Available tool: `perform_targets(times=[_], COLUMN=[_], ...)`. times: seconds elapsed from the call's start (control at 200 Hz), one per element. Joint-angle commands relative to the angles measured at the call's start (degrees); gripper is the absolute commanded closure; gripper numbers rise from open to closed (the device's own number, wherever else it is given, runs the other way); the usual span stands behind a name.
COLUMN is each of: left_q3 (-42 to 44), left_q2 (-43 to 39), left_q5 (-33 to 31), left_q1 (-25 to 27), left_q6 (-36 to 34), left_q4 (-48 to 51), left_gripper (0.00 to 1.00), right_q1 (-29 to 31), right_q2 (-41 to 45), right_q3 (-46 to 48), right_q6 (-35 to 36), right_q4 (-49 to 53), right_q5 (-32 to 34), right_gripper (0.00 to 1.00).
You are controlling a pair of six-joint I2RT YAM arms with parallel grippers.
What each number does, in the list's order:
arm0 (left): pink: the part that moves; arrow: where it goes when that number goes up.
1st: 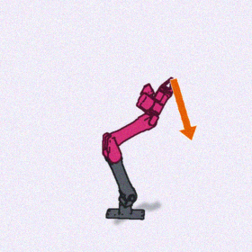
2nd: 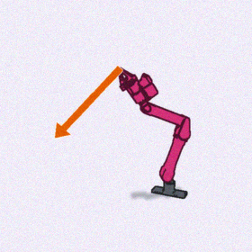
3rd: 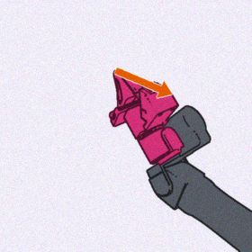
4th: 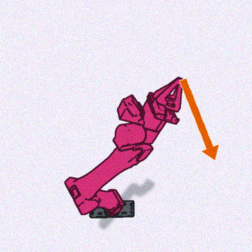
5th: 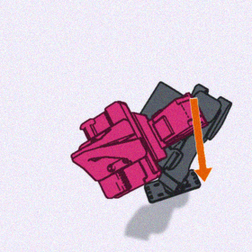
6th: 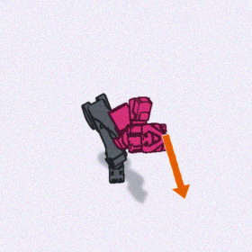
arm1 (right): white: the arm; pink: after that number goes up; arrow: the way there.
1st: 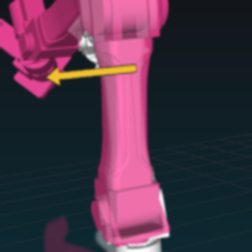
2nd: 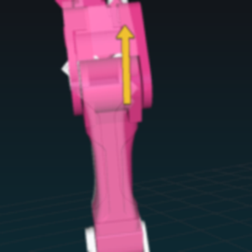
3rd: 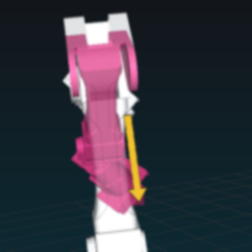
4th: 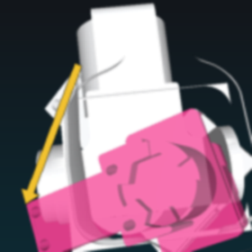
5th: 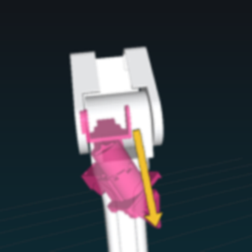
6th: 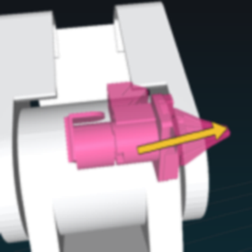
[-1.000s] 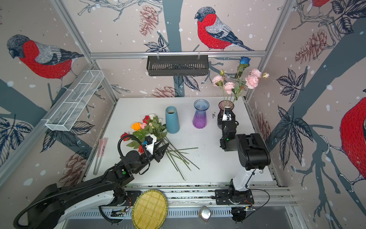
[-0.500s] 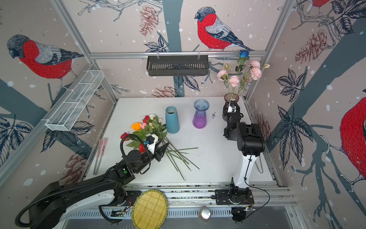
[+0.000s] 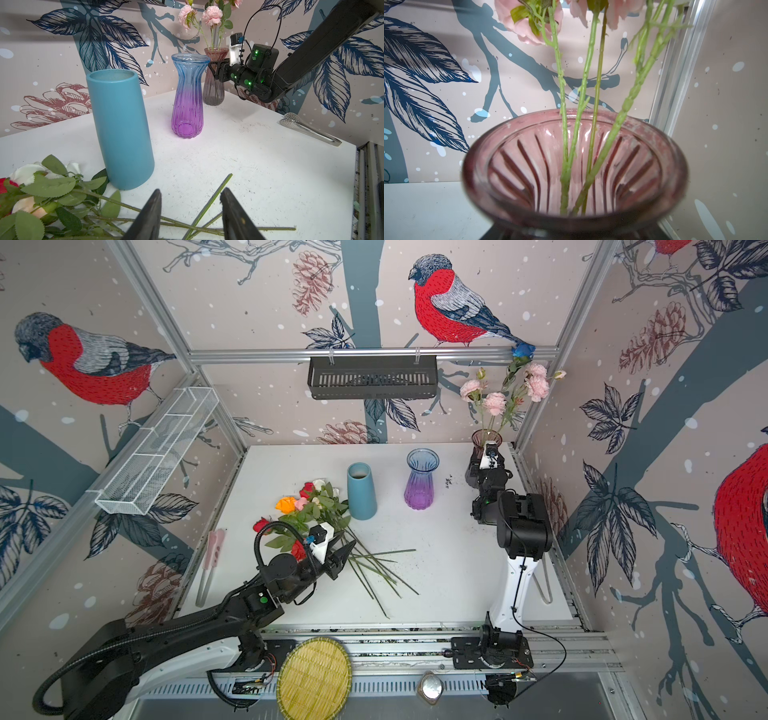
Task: Arrange the flowers into the vase
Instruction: 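Slide the mauve vase farther from the robot toward the back corner, then open the right gripper and move it to the rose bunch on the table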
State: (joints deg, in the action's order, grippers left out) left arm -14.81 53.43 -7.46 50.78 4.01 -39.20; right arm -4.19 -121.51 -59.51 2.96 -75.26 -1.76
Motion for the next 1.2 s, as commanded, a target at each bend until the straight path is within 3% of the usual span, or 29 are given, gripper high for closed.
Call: perform_targets(times=[0.0,0.4,0.56,0.771,1.196], left_q3=[0.04,-0.03,0.02,0.13,0.48], left_q2=[-0.17,-0.17,-0.55,-1.05,-3.54], left_q5=[1.38,1.13,0.89,0.77,0.52], left_q1=[-0.07,-0.07,-0.07,-0.07,-0.07], left_q6=[-1.16,-1.30,-1.46,-1.54,-1.11], left_q4=[-2.06,-1.93,-1.66,-1.49,-0.78], left_gripper=[0.53,0.53,0.53,0.53,0.53], right_q1=[-0.24,-1.26,-1.69,-1.80,-1.47], right_q2=[-0.20,-0.34,-0.46,-0.14,4.98], right_q3=[-0.69,-1.35,-0.21,1.64,6.21], right_q6=[1.11,1.55,0.19,-0.40,-0.24], right_q4=[-3.11,-1.04,-2.18,-3.78,-5.74], right_q5=[-0.33,-1.48,-1.62,-0.94,3.21], right_gripper=[0.62,0.54,0.28,0.02,0.01])
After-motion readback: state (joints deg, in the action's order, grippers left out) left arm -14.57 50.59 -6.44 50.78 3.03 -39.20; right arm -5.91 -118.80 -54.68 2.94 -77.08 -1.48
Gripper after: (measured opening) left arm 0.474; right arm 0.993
